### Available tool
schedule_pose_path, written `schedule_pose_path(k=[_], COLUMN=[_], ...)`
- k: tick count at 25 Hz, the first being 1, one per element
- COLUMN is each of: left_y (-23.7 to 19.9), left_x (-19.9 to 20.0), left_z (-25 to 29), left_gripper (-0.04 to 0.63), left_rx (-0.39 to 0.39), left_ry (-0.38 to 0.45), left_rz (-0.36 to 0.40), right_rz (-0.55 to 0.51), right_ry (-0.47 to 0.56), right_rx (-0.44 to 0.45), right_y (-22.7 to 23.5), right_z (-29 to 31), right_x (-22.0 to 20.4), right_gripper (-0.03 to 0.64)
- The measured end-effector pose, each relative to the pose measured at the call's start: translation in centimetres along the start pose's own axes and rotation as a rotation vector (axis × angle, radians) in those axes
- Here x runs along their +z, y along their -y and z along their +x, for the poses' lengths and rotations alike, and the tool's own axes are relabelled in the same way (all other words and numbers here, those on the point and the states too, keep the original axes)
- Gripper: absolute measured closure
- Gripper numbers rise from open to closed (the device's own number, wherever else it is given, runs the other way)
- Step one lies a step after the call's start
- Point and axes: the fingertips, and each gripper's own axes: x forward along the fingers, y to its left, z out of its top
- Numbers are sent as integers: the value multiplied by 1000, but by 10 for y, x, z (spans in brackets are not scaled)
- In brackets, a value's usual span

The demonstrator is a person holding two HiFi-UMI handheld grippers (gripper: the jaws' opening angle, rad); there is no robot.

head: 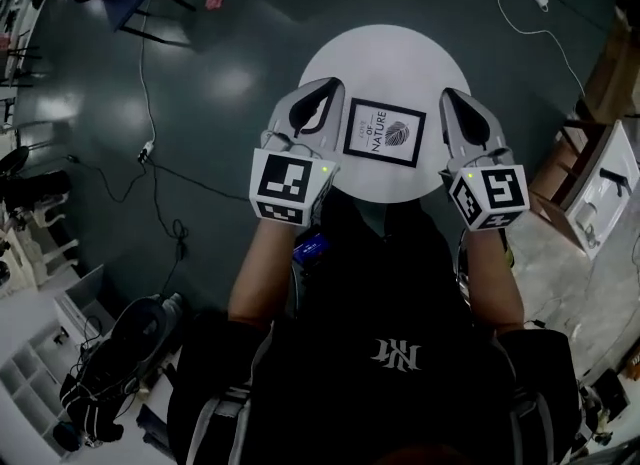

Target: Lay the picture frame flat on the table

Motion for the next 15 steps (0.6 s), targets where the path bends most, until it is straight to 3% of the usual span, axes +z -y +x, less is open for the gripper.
schedule_pose_path(k=[15], left_y=[22], left_x=[124], left_z=[-68], left_gripper=[594], left_rx=[2], left_ry=[215], left_rz=[111], right_rz=[-119], right_ry=[288], right_rx=[54], right_y=[-40], right_z=[-61], right_x=[158], right_gripper=[617])
